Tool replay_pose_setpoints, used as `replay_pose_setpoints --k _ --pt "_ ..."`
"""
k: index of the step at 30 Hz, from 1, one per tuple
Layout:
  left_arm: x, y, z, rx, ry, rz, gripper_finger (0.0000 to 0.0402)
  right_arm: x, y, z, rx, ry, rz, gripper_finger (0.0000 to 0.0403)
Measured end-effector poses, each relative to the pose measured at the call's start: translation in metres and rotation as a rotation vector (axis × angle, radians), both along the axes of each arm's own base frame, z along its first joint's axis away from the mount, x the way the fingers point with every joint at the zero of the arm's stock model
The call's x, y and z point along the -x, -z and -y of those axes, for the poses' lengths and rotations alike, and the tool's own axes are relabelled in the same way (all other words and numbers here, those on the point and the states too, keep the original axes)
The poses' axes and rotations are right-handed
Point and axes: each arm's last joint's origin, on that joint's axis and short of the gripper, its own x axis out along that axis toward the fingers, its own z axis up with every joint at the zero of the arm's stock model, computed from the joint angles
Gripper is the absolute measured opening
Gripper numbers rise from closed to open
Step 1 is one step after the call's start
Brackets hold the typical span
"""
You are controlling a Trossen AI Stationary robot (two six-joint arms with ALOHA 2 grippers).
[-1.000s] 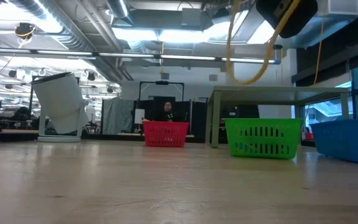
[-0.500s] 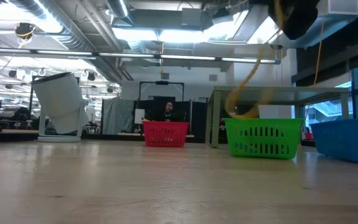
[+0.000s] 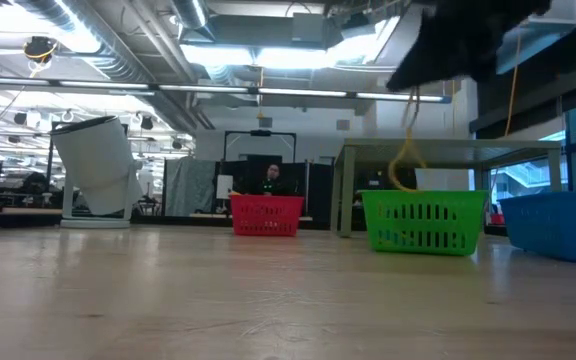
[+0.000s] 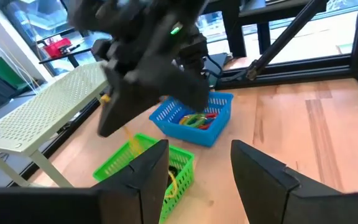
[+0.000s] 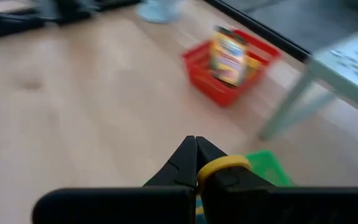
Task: Pick & Place Office Desk Supplies
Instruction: Put the yellow rubber band into the green bin
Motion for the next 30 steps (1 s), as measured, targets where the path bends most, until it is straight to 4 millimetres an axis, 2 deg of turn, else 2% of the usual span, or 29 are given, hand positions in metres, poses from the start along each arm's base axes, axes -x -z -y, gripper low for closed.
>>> replay_pose_setpoints --k 4,9,19,26,30 --pt "0.003 0.0 0.004 0.001 0.014 -0.001 0.0169 -0.001 0.013 0.018 -0.005 0.086 -0.036 0.0003" --pt "0.006 0.0 0.01 0.0 0.03 -0.001 0.0169 0.002 0.026 0.029 -0.049 0.118 -0.07 0.0003" --pt "0.007 0.0 0.012 0.032 0.021 0.015 0.0169 0.002 0.029 0.037 0.017 0.183 -0.046 0.0003" --pt "0.009 0.0 0.013 0.034 0.026 0.015 0.0169 0.002 0.03 0.035 -0.044 0.139 -0.078 0.0003" --pt "0.009 0.0 0.014 0.043 0.025 0.018 0.0169 0.001 0.031 0.032 -0.141 0.106 -0.085 0.0005"
